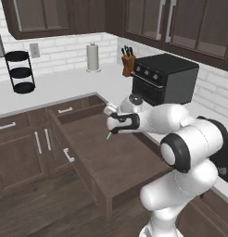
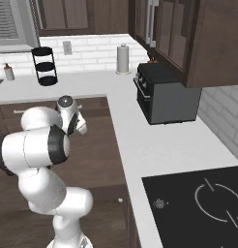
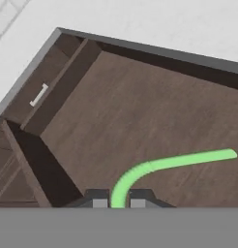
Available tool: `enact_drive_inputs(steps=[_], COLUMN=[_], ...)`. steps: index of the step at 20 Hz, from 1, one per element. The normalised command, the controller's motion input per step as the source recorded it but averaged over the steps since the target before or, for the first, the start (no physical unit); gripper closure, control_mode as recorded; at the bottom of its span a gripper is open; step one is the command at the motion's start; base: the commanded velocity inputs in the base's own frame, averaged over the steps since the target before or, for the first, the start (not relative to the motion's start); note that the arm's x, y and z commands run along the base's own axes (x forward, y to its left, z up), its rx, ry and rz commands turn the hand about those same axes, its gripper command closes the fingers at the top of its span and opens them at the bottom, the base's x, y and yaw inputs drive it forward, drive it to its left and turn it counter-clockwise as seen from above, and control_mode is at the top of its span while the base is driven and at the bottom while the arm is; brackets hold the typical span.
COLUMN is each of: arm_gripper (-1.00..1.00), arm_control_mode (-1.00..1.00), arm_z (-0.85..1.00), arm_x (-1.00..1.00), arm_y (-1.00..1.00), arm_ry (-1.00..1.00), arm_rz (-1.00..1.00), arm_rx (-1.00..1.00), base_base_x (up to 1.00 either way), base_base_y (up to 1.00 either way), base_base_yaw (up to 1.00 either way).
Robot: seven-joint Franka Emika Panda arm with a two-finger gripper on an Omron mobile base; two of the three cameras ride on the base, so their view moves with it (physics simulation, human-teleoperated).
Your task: Take a straw from the drawer in front and place it inside the glass cup on the dining counter.
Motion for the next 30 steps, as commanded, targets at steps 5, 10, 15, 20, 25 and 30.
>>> enact_drive_inputs(steps=[5,10,15,20,25,30], arm_gripper=[1.0,1.0,1.0,1.0,1.0,1.0], arm_control_mode=[-1.0,-1.0,-1.0,-1.0,-1.0,-1.0], arm_z=[1.0,1.0,0.99,0.61,0.08,-0.02], arm_x=[-0.68,-0.7,-0.6,-0.79,-0.68,-0.32], arm_y=[-0.06,-0.04,0.0,0.0,0.0,-0.03], arm_ry=[-0.09,-0.01,0.02,0.02,0.05,0.04], arm_rz=[0.15,0.08,0.0,0.0,0.0,0.0], arm_rx=[0.0,0.0,-0.03,-0.07,-0.12,-0.1], base_base_x=[0.0,0.0,0.0,0.0,0.0,0.0], base_base_y=[0.0,0.0,0.0,0.0,0.0,0.0], base_base_yaw=[0.0,0.0,0.0,0.0,0.0,0.0])
